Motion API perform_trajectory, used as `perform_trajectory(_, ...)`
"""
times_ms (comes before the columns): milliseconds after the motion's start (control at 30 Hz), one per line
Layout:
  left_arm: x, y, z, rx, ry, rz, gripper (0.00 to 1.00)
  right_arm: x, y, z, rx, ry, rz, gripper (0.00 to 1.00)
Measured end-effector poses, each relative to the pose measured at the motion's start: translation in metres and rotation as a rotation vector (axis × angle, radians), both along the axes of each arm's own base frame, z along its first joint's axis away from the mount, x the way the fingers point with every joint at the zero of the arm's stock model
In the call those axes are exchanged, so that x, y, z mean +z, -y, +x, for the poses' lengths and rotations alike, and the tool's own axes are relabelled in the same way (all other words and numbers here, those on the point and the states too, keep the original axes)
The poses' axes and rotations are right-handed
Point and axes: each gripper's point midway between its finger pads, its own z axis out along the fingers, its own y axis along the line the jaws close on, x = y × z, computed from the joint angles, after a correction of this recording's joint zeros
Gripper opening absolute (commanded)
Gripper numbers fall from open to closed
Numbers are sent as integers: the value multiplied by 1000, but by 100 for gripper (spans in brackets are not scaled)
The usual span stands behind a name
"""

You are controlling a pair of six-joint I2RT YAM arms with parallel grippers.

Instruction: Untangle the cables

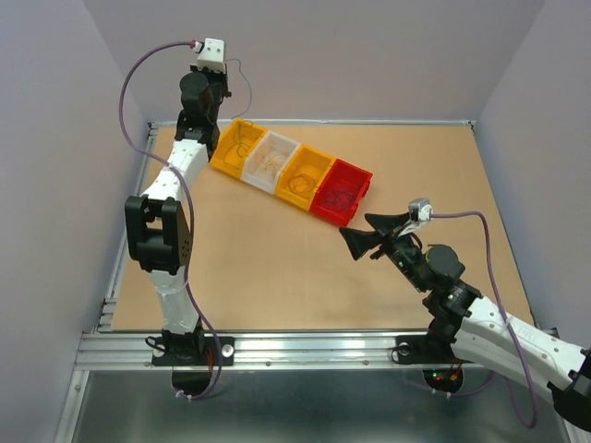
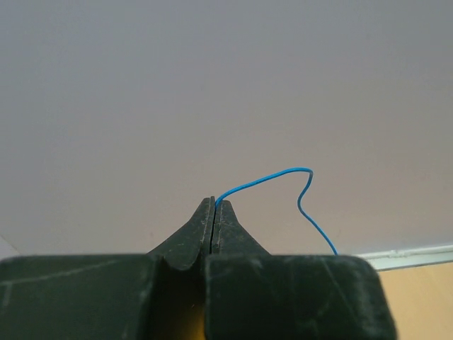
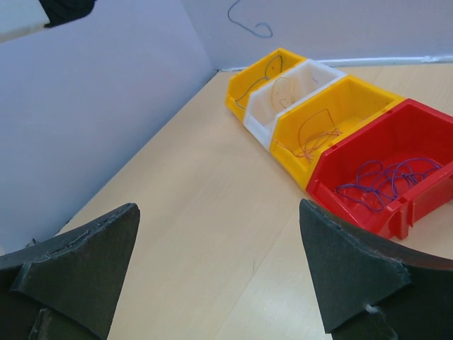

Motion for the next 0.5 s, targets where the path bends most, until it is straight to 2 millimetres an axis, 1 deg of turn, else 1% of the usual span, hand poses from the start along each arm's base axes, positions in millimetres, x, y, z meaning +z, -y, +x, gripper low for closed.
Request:
perform_trajectory(33,-6,0,2,2,-9,2,0,1,1,-1,0,2,3,99)
perform_trajectory(100,-29,-1,8,10,-44,14,0,2,1,-1,0,4,6,99)
perform_trajectory(167,-58,-2,13,16,-95,28,0,2,2,-2,0,3,6,99)
perform_trajectory(200,-80,-2,15,20,-134,37,0,2,2,-2,0,2,5,99)
perform_trajectory(233,-89,-2,15,21,-152,41,0,2,2,-2,0,1,4,99)
perform_trajectory(267,-112,-2,16,22,-193,50,0,1,2,-2,0,0,3,99)
perform_trajectory(300,-122,-3,16,23,-210,54,0,1,3,-3,0,-1,3,99)
perform_trajectory(400,-174,-4,15,25,-303,84,0,0,4,-4,0,0,4,99)
perform_trajectory(433,-189,-4,14,25,-333,95,0,-2,4,-4,0,-2,2,99)
perform_trajectory(467,-198,-4,13,25,-351,103,0,-3,4,-4,0,-6,-3,99)
perform_trajectory(500,-216,-5,11,24,-392,124,0,-5,4,-4,0,-10,-6,99)
